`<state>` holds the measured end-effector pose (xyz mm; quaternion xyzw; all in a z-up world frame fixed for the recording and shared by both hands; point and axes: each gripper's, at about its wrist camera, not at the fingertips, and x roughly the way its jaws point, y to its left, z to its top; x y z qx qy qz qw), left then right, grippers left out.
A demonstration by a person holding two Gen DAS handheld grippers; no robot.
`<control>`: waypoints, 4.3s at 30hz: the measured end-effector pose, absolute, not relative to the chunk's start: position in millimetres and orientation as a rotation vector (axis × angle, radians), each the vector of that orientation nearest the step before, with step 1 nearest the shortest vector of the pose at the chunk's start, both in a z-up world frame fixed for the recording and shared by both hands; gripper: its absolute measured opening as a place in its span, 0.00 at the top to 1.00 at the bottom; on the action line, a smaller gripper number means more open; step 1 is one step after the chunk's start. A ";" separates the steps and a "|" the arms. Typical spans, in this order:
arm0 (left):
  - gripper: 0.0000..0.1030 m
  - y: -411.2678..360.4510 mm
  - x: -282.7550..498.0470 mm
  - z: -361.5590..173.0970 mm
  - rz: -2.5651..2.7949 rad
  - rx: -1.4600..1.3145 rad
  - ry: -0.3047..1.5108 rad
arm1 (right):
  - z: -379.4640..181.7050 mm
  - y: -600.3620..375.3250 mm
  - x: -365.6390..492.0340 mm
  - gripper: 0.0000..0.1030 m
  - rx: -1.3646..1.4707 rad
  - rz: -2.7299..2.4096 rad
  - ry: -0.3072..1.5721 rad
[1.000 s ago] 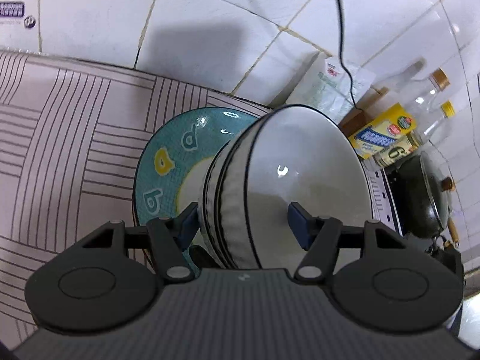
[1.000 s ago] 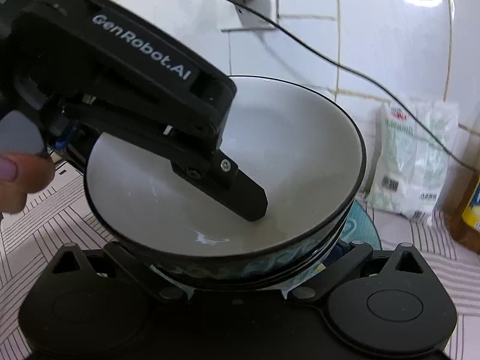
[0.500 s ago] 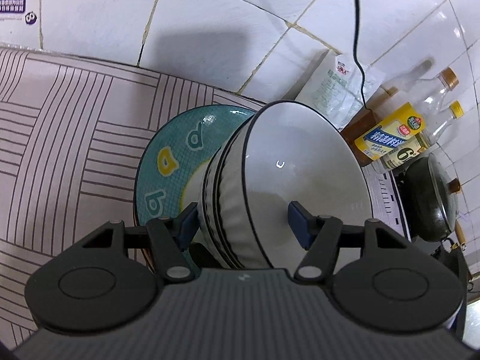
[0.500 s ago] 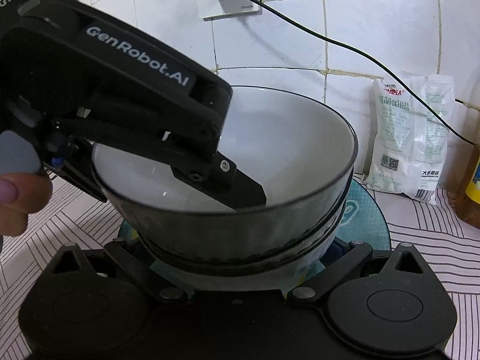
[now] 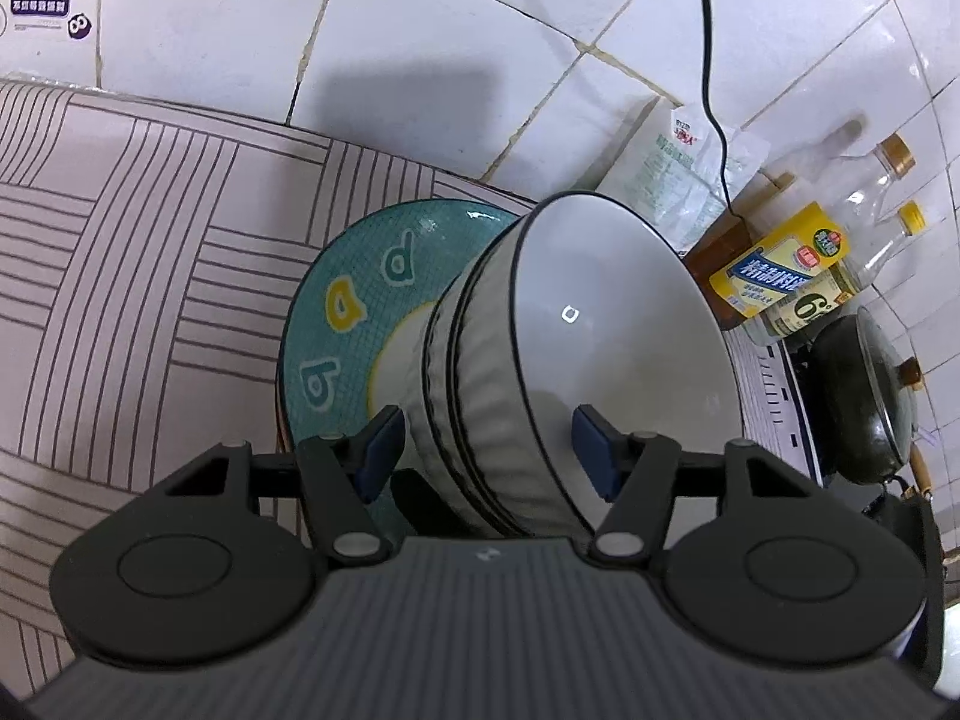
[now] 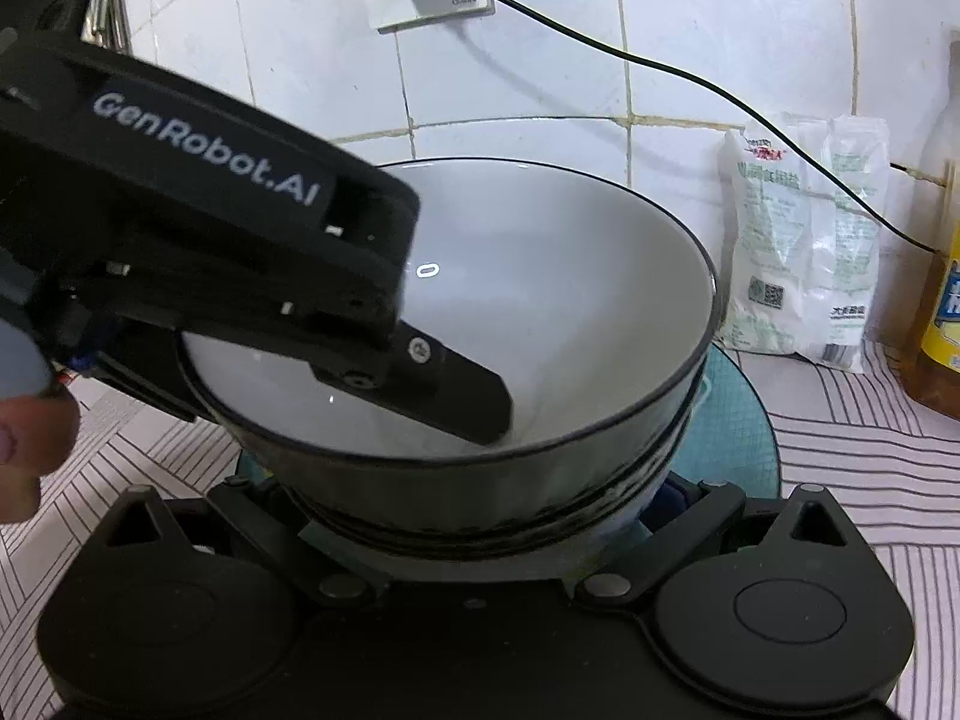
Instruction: Organize plates and bowls
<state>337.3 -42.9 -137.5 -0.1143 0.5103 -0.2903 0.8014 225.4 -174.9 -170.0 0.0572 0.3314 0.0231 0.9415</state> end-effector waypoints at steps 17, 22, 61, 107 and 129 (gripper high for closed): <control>0.38 -10.0 271.4 -77.1 -0.460 -0.200 0.850 | -115.0 -172.1 163.2 0.00 0.259 -0.089 0.682; 0.37 -0.3 239.7 -54.8 -0.461 -0.130 0.793 | -95.9 -174.0 138.8 0.00 0.292 -0.154 0.724; 0.07 53.2 95.6 22.3 -0.354 0.077 0.656 | 18.2 -150.1 12.3 0.00 0.150 -0.260 0.741; 0.00 49.7 39.8 34.1 -0.244 0.150 0.716 | 45.3 -145.3 -31.3 0.00 0.111 -0.355 0.813; 0.00 51.1 49.9 27.2 -0.235 0.147 0.721 | 35.9 -160.6 -27.4 0.00 0.134 -0.371 0.841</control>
